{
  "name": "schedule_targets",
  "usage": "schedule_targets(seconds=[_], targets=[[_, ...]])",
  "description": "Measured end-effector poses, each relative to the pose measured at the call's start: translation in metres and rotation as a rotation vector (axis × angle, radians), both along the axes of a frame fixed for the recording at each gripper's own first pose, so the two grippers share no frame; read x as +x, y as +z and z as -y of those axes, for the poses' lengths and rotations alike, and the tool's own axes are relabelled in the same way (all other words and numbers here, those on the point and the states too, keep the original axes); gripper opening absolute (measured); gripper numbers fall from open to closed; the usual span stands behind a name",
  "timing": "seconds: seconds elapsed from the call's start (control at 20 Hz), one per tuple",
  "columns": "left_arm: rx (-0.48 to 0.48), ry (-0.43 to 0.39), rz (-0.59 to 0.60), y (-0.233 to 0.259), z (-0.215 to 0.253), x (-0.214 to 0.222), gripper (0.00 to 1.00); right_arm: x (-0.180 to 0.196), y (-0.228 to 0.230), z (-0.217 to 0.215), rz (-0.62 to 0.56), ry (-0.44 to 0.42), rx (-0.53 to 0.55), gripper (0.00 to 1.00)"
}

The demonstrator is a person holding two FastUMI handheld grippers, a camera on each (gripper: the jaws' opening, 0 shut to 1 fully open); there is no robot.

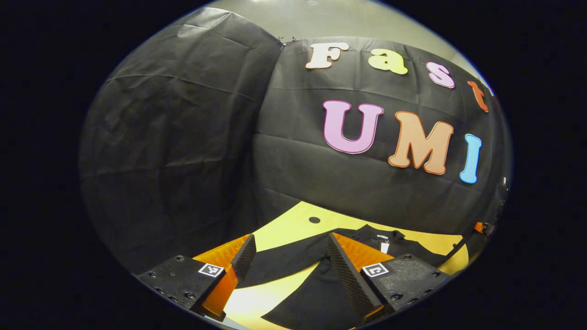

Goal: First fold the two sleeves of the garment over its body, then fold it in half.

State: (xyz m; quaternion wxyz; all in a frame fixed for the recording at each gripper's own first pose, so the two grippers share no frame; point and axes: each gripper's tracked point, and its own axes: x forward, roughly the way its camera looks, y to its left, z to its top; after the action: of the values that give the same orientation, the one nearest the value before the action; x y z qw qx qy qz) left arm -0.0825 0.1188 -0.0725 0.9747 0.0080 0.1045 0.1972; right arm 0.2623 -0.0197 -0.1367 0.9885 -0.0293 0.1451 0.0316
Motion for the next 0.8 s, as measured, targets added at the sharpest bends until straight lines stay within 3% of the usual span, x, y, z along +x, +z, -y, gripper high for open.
schedule_targets(seconds=[0.35,0.5,0.8], targets=[[-0.021,0.099,0.002,-0.003,-0.048,-0.023,0.92,0.032,0.016,-0.201,0.05,0.285,-0.012,0.05],[-0.018,0.149,-0.001,-0.008,-0.07,-0.034,0.92,0.03,-0.008,-0.273,0.019,0.376,-0.046,0.05],[-0.011,0.225,-0.025,-0.019,-0.1,-0.054,0.92,0.004,-0.083,-0.369,-0.104,0.529,-0.128,0.05]])
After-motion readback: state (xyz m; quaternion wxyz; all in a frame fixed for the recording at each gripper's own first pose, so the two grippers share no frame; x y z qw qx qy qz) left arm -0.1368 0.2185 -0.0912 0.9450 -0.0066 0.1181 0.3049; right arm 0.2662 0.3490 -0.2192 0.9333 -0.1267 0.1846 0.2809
